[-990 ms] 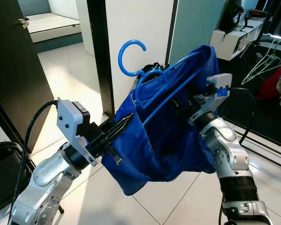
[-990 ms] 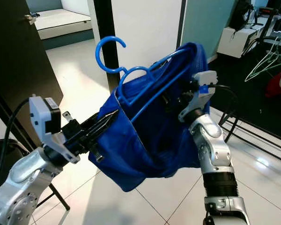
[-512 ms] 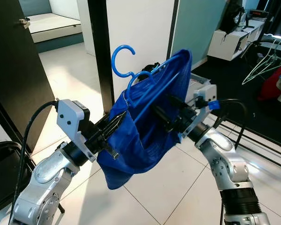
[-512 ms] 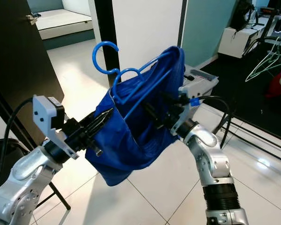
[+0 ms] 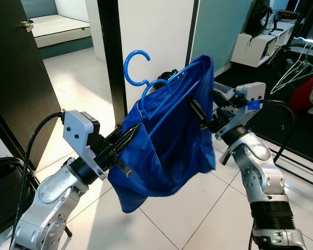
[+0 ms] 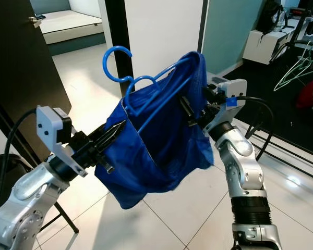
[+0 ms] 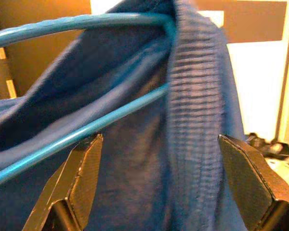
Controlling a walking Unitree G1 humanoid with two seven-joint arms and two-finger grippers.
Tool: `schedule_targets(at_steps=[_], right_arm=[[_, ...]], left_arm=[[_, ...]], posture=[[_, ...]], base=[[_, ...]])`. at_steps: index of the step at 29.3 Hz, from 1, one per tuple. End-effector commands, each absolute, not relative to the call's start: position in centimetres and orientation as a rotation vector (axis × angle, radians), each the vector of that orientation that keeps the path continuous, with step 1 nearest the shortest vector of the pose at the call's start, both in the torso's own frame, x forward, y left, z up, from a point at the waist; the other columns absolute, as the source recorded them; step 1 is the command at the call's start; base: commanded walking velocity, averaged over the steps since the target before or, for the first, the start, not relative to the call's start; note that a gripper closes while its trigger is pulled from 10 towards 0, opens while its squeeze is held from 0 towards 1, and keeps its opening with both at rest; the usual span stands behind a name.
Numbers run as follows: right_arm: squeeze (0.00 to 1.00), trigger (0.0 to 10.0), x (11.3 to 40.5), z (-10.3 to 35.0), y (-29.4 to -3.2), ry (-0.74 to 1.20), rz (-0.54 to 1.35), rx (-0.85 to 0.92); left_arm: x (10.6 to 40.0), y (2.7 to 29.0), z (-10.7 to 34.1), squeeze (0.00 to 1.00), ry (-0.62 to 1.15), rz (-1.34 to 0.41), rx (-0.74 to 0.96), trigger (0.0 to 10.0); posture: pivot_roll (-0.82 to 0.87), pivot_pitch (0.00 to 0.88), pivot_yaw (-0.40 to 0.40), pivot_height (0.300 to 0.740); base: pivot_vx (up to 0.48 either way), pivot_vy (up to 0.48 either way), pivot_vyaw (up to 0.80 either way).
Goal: Hang hanger
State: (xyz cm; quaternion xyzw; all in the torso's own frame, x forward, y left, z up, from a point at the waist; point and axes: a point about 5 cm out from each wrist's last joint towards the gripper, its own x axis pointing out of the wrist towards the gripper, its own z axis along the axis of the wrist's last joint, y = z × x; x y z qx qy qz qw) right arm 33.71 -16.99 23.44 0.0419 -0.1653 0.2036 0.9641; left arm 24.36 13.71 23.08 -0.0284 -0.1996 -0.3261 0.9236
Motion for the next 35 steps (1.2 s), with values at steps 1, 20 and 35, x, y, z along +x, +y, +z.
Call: schedule_targets(at_steps=[1, 20, 35], right_arm=[[0.0, 10.0, 34.0, 23.9, -17.4, -0.353, 0.377, 0.073], [0.0, 0.8, 35.2, 24.1, -17.3, -0.353, 0.324, 0.05], [0.0, 0.0, 35.2, 24.7, -17.5, -0.367, 0.339, 0.019]], left_arm=[[24.1, 13.7, 23.7, 0.0, -0.448, -0.672, -0.048, 10.0], [22.8, 12.6, 24.2, 0.0, -0.475, -0.797, -0.095, 10.0], [24.3, 14.0, 23.0, 0.0, -0.396, -0.659, 0.013, 10.0]], posture=[[0.08, 0.0, -0.013, 0.74], [0.09, 0.0, -0.022, 0.74], [0.08, 0.0, -0.024, 0.74]], base=[[0.0, 0.0, 0.0], [0.0, 0.0, 0.0], [0.0, 0.0, 0.0]])
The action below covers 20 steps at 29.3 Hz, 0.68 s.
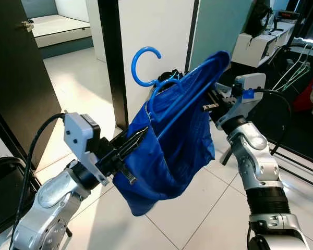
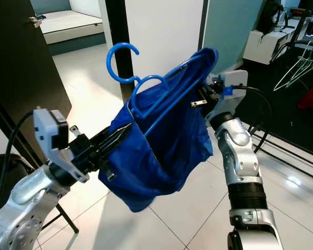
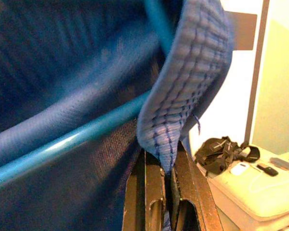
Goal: Hang hanger
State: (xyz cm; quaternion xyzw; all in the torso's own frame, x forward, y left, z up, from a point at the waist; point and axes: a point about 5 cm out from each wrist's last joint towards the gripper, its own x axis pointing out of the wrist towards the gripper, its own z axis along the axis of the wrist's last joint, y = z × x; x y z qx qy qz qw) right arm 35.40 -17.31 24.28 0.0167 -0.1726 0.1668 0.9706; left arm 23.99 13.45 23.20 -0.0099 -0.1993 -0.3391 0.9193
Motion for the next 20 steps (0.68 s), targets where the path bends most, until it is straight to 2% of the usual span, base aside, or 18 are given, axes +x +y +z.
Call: schedule_targets(at_steps=[1, 4, 6, 7, 8, 10, 12, 20], right_arm=[[0.0, 0.0, 35.1, 24.7, -17.7, -0.367, 0.342, 0.012], [0.0, 0.0, 35.0, 24.7, -18.0, -0.363, 0.344, 0.001], [0.0, 0.0, 34.7, 24.7, -18.7, -0.345, 0.349, -0.034], [0.0, 0.0, 34.7, 24.7, -18.7, -0.345, 0.349, -0.034], [0.0, 0.0, 34.6, 24.6, -18.9, -0.334, 0.349, -0.05], [0.0, 0.0, 34.6, 24.6, -18.9, -0.334, 0.349, -0.05], [0.0, 0.0, 34.5, 24.3, -19.1, -0.31, 0.359, -0.075], [0.0, 0.0, 34.3, 23.6, -17.2, -0.287, 0.427, -0.07]], left_arm=[[24.8, 14.7, 22.6, 0.0, -0.369, -0.608, 0.062, 10.0], [25.2, 15.5, 22.0, 0.0, -0.33, -0.561, 0.13, 10.0], [25.9, 17.4, 20.9, 0.0, -0.257, -0.455, 0.296, 10.0], [25.9, 17.4, 20.9, 0.0, -0.257, -0.455, 0.296, 10.0], [26.2, 18.4, 20.6, 0.0, -0.227, -0.396, 0.374, 10.0], [26.2, 18.4, 20.6, 0.0, -0.227, -0.396, 0.374, 10.0], [26.7, 19.9, 20.3, 0.0, -0.194, -0.292, 0.488, 10.0], [26.9, 19.8, 20.6, 0.0, -0.218, -0.255, 0.487, 10.0]], posture=[[0.08, 0.0, -0.024, 0.74], [0.08, 0.0, -0.021, 0.74], [0.07, 0.0, -0.015, 0.74], [0.07, 0.0, -0.015, 0.74], [0.07, 0.0, -0.015, 0.74], [0.07, 0.0, -0.015, 0.74], [0.07, 0.0, -0.015, 0.74], [0.07, 0.0, -0.014, 0.74]], base=[[0.0, 0.0, 0.0], [0.0, 0.0, 0.0], [0.0, 0.0, 0.0], [0.0, 0.0, 0.0], [0.0, 0.0, 0.0], [0.0, 0.0, 0.0], [0.0, 0.0, 0.0], [0.0, 0.0, 0.0]])
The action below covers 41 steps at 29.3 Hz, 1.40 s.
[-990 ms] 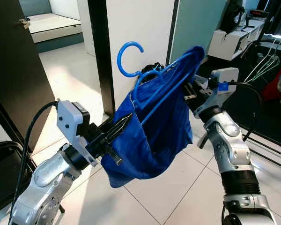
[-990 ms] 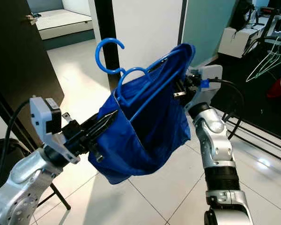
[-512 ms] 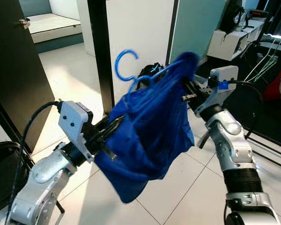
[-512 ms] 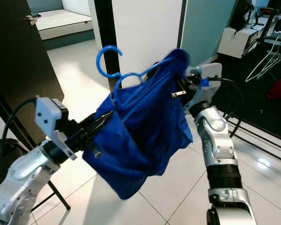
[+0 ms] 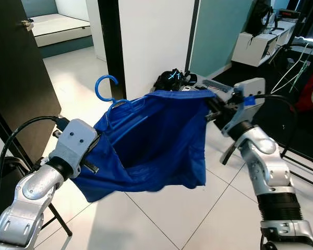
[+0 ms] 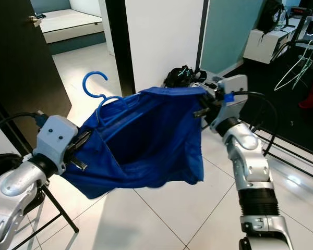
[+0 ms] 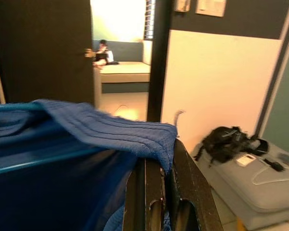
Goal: Hang hanger
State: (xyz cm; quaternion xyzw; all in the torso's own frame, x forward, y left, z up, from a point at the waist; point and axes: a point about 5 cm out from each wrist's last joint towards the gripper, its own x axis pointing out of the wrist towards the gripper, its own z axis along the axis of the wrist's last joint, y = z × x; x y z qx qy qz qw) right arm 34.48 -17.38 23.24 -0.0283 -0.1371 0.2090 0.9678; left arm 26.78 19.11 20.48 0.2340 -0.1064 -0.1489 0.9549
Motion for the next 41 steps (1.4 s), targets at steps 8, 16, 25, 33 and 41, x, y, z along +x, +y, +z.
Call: schedule_targets(at_steps=[8, 16, 25, 33, 41], right_arm=[[0.0, 0.0, 33.9, 22.8, -13.5, -0.272, 0.55, -0.024], [0.0, 0.0, 33.6, 23.7, -10.6, -0.302, 0.653, 0.058], [0.0, 0.0, 33.2, 25.5, -10.5, -0.36, 0.699, 0.136], [0.0, 0.0, 33.8, 26.1, -14.1, -0.357, 0.619, 0.051], [0.0, 0.0, 33.9, 26.4, -17.8, -0.335, 0.527, -0.039]], left_arm=[[27.5, 17.7, 20.9, 0.0, -0.268, -0.279, 0.412, 10.0], [28.3, 15.2, 20.9, 0.0, -0.3, -0.334, 0.419, 10.0], [28.1, 14.8, 18.8, 0.0, -0.241, -0.414, 0.612, 10.0], [27.1, 16.6, 17.5, 0.0, -0.193, -0.496, 0.754, 10.0], [26.3, 18.1, 18.5, 0.0, -0.217, -0.567, 0.748, 10.0]], posture=[[0.06, 0.0, -0.018, 0.74], [0.06, 0.0, -0.019, 0.74], [0.05, 0.0, -0.01, 0.74], [0.05, 0.0, -0.013, 0.74], [0.05, 0.0, -0.012, 0.74]], base=[[0.0, 0.0, 0.0], [0.0, 0.0, 0.0], [0.0, 0.0, 0.0], [0.0, 0.0, 0.0], [0.0, 0.0, 0.0]])
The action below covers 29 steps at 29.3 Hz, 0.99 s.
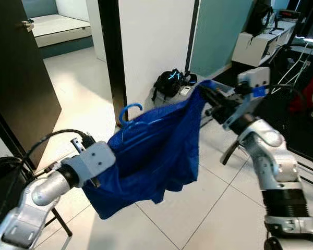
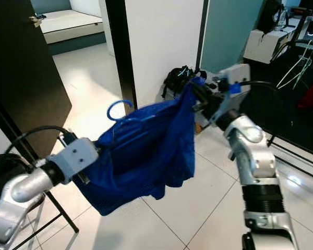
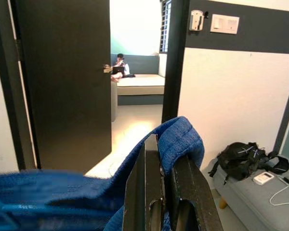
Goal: Hang hanger
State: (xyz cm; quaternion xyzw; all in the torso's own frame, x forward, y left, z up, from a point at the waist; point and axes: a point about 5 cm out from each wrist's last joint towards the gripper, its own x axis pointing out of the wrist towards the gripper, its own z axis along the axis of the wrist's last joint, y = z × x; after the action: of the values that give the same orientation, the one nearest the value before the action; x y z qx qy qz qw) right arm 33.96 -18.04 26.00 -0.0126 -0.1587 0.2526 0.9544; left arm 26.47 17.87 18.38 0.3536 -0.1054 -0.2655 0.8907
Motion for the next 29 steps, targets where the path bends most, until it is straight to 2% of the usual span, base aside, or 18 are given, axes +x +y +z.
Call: schedule_targets(at_steps=[1, 7, 10, 15, 17, 24, 29], right_arm=[[0.0, 0.0, 33.9, 26.2, -17.7, -0.323, 0.54, -0.062], [0.0, 0.0, 33.6, 25.0, -17.7, -0.264, 0.587, -0.163], [0.0, 0.0, 33.6, 24.9, -17.3, -0.258, 0.612, -0.176], [0.0, 0.0, 33.6, 25.0, -17.1, -0.26, 0.619, -0.173], [0.0, 0.0, 33.9, 25.8, -15.7, -0.294, 0.645, -0.157], [0.0, 0.0, 34.0, 27.6, -14.6, -0.362, 0.667, -0.08], [0.0, 0.0, 32.8, 28.5, -12.9, -0.391, 0.793, 0.045]], left_arm=[[26.2, 17.9, 18.5, 0.0, -0.226, -0.588, 0.742, 10.0], [25.7, 17.6, 19.2, 0.0, -0.247, -0.679, 0.68, 10.0], [25.1, 16.7, 19.0, 0.0, -0.244, -0.772, 0.638, 10.0], [25.0, 16.4, 18.9, 0.0, -0.242, -0.795, 0.628, 10.0], [24.6, 14.8, 17.5, 0.0, -0.2, -0.87, 0.605, 10.0], [25.1, 14.1, 15.5, 0.0, -0.11, -0.849, 0.641, 10.0], [25.7, 14.5, 14.7, 0.0, -0.064, -0.785, 0.679, 10.0]], posture=[[0.05, 0.0, -0.012, 0.74], [0.06, 0.0, -0.016, 0.74], [0.06, 0.0, -0.012, 0.74], [0.06, 0.0, -0.012, 0.74], [0.06, 0.0, -0.012, 0.74], [0.05, 0.0, -0.01, 0.74], [0.05, 0.0, -0.007, 0.74]], base=[[0.0, 0.0, 0.0], [0.0, 0.0, 0.0], [0.0, 0.0, 0.0], [0.0, 0.0, 0.0], [0.0, 0.0, 0.0], [0.0, 0.0, 0.0], [0.0, 0.0, 0.0]])
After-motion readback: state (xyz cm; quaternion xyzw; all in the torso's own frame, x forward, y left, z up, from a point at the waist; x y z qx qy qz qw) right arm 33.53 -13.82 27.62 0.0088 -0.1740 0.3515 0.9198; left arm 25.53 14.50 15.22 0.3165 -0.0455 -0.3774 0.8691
